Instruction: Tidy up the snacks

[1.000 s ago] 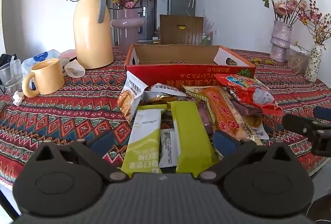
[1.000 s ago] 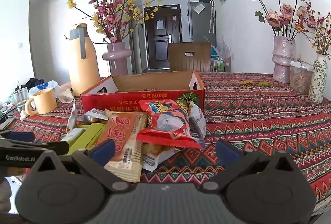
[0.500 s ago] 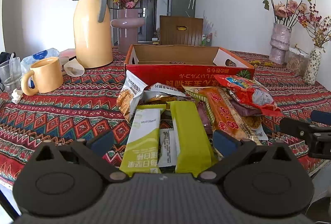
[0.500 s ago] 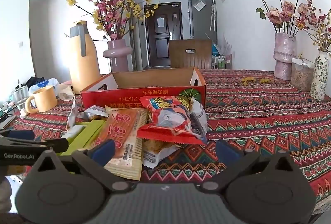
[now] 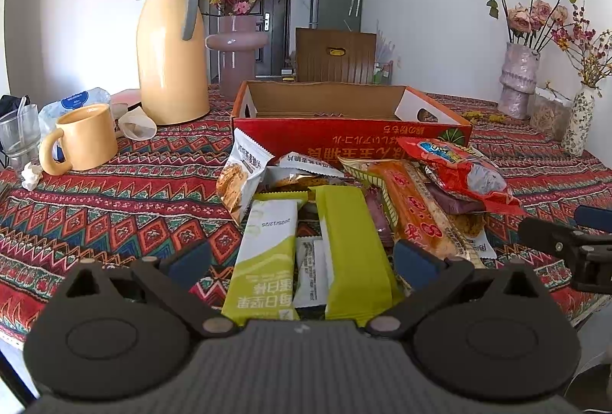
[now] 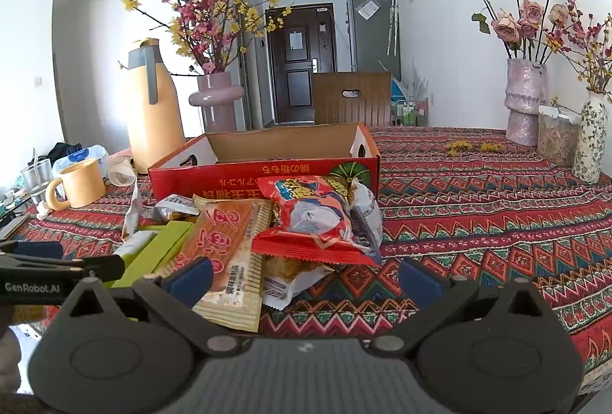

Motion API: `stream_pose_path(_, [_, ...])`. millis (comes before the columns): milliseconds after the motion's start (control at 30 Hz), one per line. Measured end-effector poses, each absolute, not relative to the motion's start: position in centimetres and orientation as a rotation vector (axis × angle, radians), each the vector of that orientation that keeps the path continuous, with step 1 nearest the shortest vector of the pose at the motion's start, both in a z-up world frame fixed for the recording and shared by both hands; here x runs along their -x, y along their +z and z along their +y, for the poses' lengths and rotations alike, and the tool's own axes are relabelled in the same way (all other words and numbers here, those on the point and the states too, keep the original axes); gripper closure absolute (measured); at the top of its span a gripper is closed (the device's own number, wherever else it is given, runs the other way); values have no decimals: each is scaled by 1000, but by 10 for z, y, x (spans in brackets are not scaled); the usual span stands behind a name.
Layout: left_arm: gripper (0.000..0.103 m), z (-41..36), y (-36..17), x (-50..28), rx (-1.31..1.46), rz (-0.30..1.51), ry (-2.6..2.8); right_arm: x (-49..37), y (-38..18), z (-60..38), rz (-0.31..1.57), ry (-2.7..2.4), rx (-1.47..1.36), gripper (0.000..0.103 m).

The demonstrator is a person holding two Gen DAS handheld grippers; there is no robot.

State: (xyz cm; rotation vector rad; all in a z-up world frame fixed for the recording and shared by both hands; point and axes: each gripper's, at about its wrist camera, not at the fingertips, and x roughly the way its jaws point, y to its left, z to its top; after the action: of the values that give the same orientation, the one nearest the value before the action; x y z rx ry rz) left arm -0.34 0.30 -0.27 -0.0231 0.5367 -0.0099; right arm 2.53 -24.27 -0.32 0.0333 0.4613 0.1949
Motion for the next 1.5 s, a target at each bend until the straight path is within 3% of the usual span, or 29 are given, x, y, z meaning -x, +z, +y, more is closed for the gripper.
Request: stream_pose_path(1500, [0, 9, -7, 3, 56, 545, -1, -28, -3, -245, 474, 200, -43, 0])
